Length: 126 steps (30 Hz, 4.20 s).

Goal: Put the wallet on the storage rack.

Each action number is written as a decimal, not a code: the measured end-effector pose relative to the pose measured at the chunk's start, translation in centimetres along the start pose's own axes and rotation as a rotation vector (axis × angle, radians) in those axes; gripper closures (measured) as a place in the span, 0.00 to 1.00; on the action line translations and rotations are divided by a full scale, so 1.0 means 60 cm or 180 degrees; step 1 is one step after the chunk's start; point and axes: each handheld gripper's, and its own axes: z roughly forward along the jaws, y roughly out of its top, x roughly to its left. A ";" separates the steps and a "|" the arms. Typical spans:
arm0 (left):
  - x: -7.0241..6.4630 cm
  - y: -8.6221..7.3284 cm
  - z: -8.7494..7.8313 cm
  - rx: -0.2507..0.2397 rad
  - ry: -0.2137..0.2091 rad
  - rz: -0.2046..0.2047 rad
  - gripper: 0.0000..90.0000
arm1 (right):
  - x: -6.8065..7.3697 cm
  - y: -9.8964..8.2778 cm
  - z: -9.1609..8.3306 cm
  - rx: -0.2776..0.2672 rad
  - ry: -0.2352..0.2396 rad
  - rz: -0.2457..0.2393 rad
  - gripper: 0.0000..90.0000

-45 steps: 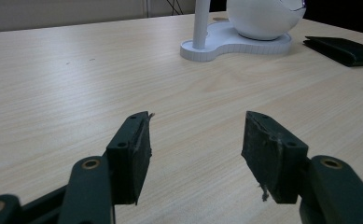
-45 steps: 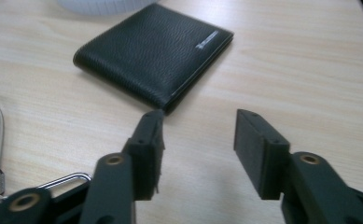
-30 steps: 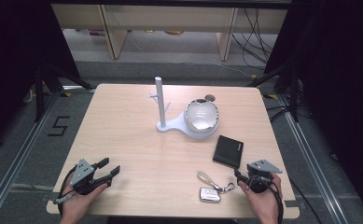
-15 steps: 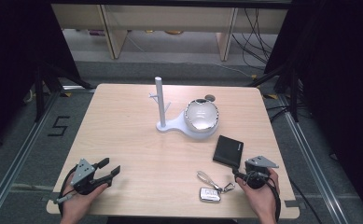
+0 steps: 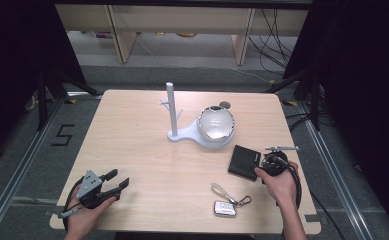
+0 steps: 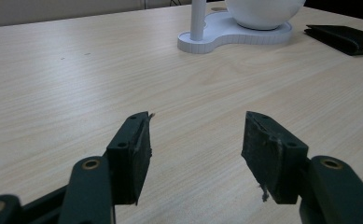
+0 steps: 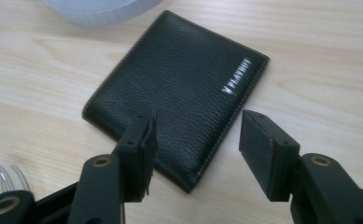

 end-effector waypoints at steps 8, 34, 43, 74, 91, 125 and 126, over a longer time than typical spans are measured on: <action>0.002 -0.001 0.001 -0.0036 -0.0035 -0.0009 0.46 | 0.046 0.001 0.017 0.0168 -0.0030 -0.1106 0.47; 0.002 0.000 0.002 0.0006 -0.0033 -0.0025 0.46 | 0.045 0.019 0.053 0.0882 -0.0066 -0.2307 0.52; 0.001 0.000 0.002 -0.0001 -0.0037 -0.0013 0.46 | 0.065 0.031 0.061 0.1174 -0.0187 -0.2802 0.64; 0.001 0.000 0.003 -0.0007 -0.0044 -0.0039 0.46 | 0.062 0.028 0.031 0.0708 -0.0284 -0.3094 0.90; 0.001 0.000 0.001 0.0000 -0.0028 -0.0025 0.46 | 0.049 0.056 -0.027 0.0401 -0.0236 -0.2938 0.92; 0.002 0.000 0.001 0.0021 -0.0010 -0.0077 0.46 | 0.074 0.130 -0.058 0.1253 0.0608 -0.3050 0.91; 0.002 0.000 0.001 0.0023 -0.0008 -0.0076 0.46 | 0.074 0.134 -0.060 0.1256 0.0598 -0.3051 0.91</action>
